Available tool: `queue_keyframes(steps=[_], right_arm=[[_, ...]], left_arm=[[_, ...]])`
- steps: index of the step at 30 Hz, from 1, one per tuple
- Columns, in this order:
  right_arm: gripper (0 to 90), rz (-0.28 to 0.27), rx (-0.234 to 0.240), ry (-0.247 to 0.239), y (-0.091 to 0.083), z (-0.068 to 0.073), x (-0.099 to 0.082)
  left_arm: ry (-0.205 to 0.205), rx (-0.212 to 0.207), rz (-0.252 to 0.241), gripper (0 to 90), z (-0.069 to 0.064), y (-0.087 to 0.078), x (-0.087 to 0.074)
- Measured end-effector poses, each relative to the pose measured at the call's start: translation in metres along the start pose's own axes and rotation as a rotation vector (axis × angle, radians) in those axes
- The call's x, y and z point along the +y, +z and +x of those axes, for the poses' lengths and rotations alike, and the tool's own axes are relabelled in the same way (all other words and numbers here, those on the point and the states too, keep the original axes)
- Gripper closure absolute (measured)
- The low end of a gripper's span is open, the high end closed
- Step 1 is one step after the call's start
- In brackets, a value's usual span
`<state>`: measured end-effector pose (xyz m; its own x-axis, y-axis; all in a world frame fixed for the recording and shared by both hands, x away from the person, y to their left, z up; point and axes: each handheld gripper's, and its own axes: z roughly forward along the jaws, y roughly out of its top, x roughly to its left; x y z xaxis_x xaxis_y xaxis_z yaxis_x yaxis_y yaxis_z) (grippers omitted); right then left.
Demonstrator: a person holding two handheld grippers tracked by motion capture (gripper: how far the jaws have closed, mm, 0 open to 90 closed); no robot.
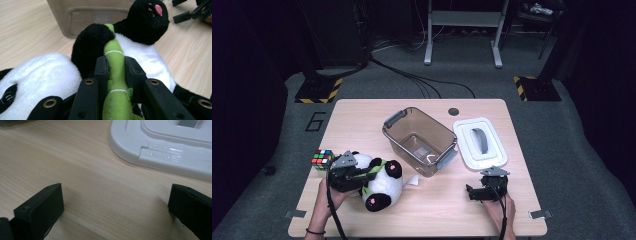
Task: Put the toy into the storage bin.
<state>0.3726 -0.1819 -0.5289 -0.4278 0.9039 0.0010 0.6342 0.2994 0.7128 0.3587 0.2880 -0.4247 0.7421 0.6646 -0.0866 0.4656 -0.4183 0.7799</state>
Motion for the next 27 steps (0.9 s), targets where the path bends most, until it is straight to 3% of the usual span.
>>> queue_keyframes(steps=[16, 27], right_arm=[[0.0, 0.000, 0.000, 0.000, 0.000, 0.000, 0.000], [0.0, 0.000, 0.000, 0.000, 0.000, 0.000, 0.000]], left_arm=[[0.041, 0.010, -0.030, 74.3, 0.002, -0.033, 0.013], [0.081, 0.019, -0.055, 74.3, 0.001, -0.048, 0.035]])
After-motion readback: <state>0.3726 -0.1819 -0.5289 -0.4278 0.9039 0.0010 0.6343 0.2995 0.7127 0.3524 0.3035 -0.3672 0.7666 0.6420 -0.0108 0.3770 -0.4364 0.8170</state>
